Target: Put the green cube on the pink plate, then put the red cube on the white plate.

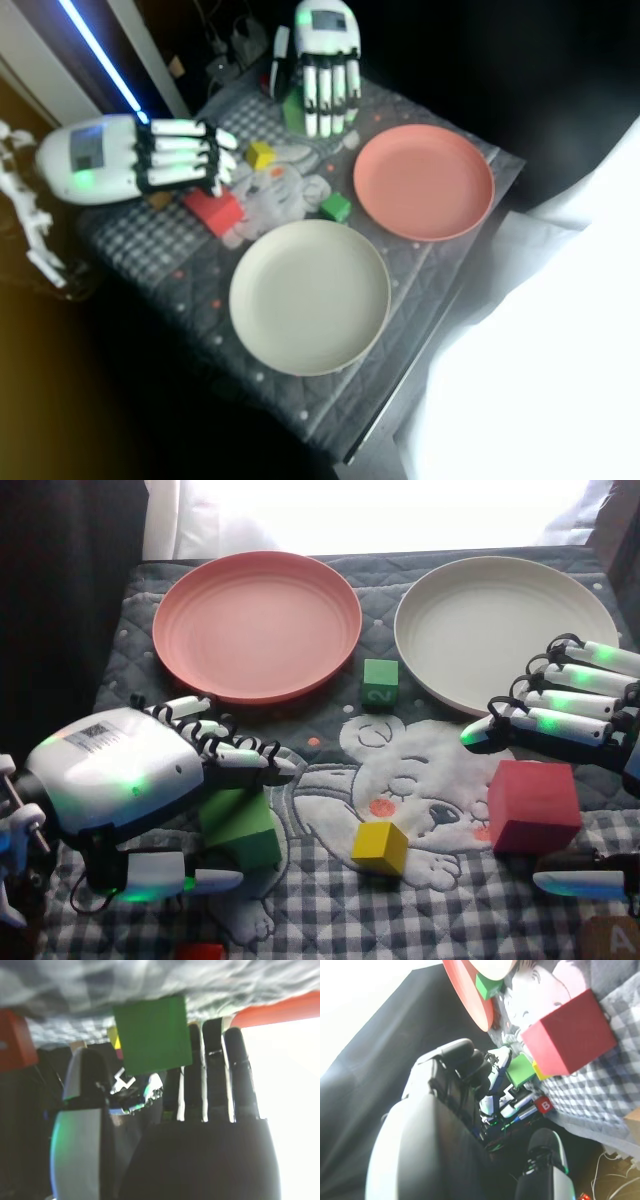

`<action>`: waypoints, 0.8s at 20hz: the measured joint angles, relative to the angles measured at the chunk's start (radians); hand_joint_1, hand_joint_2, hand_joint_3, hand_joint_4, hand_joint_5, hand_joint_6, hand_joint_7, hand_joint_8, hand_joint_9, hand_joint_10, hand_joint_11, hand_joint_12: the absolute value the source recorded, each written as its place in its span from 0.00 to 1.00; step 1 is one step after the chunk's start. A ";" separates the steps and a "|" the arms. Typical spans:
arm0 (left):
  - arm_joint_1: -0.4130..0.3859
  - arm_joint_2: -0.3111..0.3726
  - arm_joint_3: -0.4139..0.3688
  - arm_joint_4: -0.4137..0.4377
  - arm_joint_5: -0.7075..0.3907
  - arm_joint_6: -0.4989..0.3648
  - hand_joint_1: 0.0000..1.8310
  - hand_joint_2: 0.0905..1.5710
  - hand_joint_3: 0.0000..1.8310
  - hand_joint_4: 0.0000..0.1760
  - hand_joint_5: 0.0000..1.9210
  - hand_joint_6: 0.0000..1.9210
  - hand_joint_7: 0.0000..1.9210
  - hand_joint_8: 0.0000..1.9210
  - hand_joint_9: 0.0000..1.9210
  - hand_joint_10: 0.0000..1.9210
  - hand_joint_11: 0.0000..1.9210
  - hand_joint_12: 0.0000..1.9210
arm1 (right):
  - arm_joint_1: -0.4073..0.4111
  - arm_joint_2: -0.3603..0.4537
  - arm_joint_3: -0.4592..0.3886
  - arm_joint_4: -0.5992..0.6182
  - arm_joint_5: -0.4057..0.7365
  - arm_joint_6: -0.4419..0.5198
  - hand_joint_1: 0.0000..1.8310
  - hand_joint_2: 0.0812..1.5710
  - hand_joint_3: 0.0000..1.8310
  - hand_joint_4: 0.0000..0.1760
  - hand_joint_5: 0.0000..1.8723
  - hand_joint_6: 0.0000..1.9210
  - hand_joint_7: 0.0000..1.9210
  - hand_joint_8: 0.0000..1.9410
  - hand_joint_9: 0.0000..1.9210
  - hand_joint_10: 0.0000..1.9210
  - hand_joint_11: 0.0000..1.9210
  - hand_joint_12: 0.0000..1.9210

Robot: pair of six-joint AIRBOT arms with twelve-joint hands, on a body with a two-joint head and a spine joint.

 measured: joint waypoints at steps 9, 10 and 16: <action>-0.034 0.004 0.013 -0.061 -0.168 0.003 0.72 0.79 0.00 0.00 0.32 0.67 0.37 0.77 0.37 0.87 0.28 0.95 | 0.000 -0.005 0.005 -0.002 -0.001 0.000 0.30 0.70 0.00 0.00 0.13 0.29 0.22 0.21 0.13 0.45 0.00 0.77; -0.049 0.005 0.018 -0.065 -0.186 0.003 0.65 0.79 0.00 0.00 0.33 0.68 0.40 0.78 0.36 0.75 0.30 0.91 | 0.000 -0.005 0.006 0.000 0.002 0.000 0.30 0.69 0.00 0.00 0.13 0.29 0.22 0.21 0.12 0.46 0.00 0.78; -0.192 -0.044 0.139 -0.131 -0.183 0.003 0.73 0.77 0.00 0.00 0.32 0.67 0.40 0.70 0.41 0.80 0.31 0.89 | 0.000 -0.015 0.008 0.000 0.002 0.000 0.20 0.69 0.00 0.00 0.15 0.30 0.21 0.23 0.09 0.48 0.00 0.79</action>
